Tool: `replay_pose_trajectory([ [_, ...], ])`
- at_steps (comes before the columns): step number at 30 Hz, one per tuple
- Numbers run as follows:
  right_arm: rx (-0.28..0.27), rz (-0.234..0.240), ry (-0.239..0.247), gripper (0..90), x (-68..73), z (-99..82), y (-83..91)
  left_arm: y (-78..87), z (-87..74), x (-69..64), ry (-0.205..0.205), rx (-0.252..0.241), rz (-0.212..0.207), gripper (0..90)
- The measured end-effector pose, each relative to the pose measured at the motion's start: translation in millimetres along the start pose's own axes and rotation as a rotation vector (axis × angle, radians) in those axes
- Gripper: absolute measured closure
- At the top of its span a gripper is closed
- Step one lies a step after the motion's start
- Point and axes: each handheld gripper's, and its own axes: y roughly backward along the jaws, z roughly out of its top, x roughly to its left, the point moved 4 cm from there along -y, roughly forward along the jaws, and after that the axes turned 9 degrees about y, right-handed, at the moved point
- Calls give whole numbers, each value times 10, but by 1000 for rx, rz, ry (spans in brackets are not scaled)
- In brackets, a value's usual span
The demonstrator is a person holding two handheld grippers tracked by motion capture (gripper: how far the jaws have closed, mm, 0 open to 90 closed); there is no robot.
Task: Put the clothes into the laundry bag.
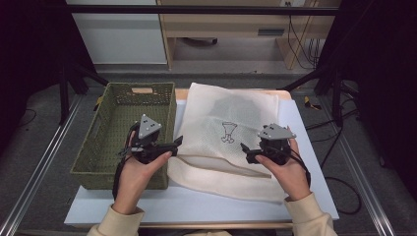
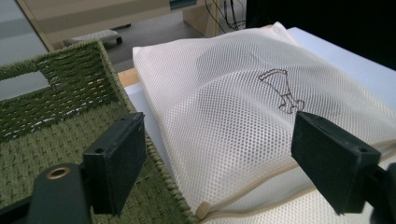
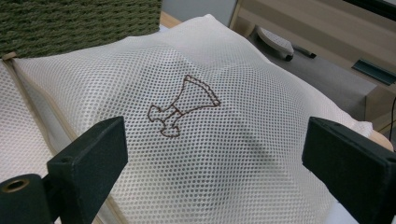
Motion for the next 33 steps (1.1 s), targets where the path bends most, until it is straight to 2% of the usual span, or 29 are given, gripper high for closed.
replay_pose_trajectory([
  [2,2,-12,-13,70,-41,-4,21,26,15,33,8,-3,3,165],
  [5,3,-6,-32,70,-101,-12,63,70,41,72,16,-13,7,161],
  [9,6,-21,-53,71,-199,-42,108,126,68,127,9,4,19,132],
  [11,3,-29,-57,71,-234,-54,125,159,86,159,23,-9,29,136],
  [27,39,-88,-144,71,-519,-224,229,257,83,419,24,32,61,103],
  [33,40,-111,-185,71,-644,-291,297,285,64,549,42,42,78,95],
])
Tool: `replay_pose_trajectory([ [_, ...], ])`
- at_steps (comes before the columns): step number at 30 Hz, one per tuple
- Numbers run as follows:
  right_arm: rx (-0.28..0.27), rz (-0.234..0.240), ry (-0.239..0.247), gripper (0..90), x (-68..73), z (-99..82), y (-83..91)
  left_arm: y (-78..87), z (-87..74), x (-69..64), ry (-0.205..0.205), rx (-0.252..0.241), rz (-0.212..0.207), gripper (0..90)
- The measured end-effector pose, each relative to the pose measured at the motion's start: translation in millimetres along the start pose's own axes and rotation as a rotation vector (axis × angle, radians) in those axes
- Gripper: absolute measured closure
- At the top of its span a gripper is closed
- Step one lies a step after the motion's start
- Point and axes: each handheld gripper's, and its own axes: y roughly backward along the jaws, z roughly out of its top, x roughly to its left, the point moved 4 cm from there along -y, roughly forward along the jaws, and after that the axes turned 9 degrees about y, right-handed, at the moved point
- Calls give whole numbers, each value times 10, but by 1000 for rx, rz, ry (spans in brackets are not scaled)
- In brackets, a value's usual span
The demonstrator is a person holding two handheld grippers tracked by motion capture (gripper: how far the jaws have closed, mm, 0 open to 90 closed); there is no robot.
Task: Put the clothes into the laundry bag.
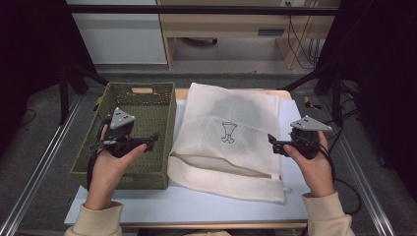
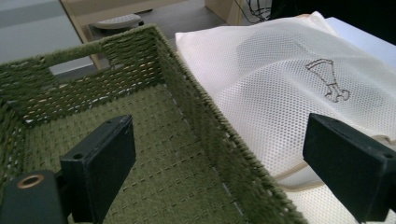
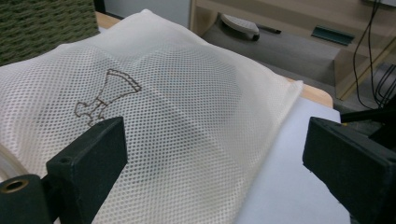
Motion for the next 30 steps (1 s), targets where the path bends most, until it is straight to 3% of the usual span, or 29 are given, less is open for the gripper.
replay_pose_trajectory([
  [7,17,-29,-52,72,-186,-103,56,89,-9,245,20,9,43,89],
  [18,66,-60,-98,76,-339,-309,89,179,-82,606,38,55,104,88],
  [30,155,-62,-143,90,-337,-727,17,203,-187,877,28,104,176,87],
])
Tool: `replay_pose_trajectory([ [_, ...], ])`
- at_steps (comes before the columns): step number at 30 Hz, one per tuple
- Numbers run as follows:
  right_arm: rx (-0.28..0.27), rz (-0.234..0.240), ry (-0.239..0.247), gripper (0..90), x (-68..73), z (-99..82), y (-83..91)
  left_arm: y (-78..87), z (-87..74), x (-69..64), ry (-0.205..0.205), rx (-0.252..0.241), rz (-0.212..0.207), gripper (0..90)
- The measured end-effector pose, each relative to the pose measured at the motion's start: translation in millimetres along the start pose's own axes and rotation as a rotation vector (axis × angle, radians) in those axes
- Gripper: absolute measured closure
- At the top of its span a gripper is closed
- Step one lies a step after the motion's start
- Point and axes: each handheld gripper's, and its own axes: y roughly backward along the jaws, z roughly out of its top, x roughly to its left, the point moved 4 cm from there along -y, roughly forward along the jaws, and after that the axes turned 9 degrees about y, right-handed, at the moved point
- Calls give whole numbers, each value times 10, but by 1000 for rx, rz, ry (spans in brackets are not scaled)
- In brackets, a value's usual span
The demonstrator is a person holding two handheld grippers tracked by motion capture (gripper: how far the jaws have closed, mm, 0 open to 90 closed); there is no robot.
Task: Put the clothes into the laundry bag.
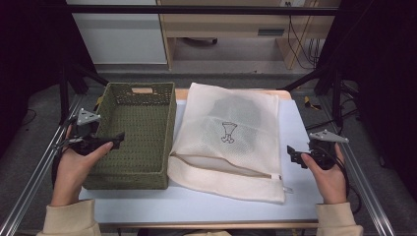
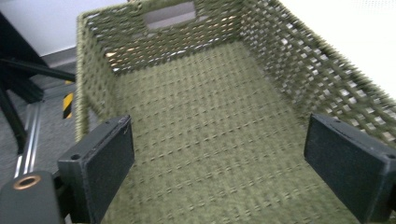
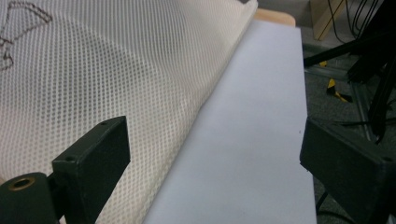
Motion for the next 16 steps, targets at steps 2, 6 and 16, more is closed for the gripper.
replay_pose_trajectory([
  [2,9,8,1,89,30,-78,-22,-14,-13,16,-1,10,-2,87],
  [6,27,21,0,84,68,-176,-72,-42,-36,15,-14,28,3,82],
  [16,42,85,22,61,182,-229,-149,-147,-68,-88,-51,51,-22,63],
])
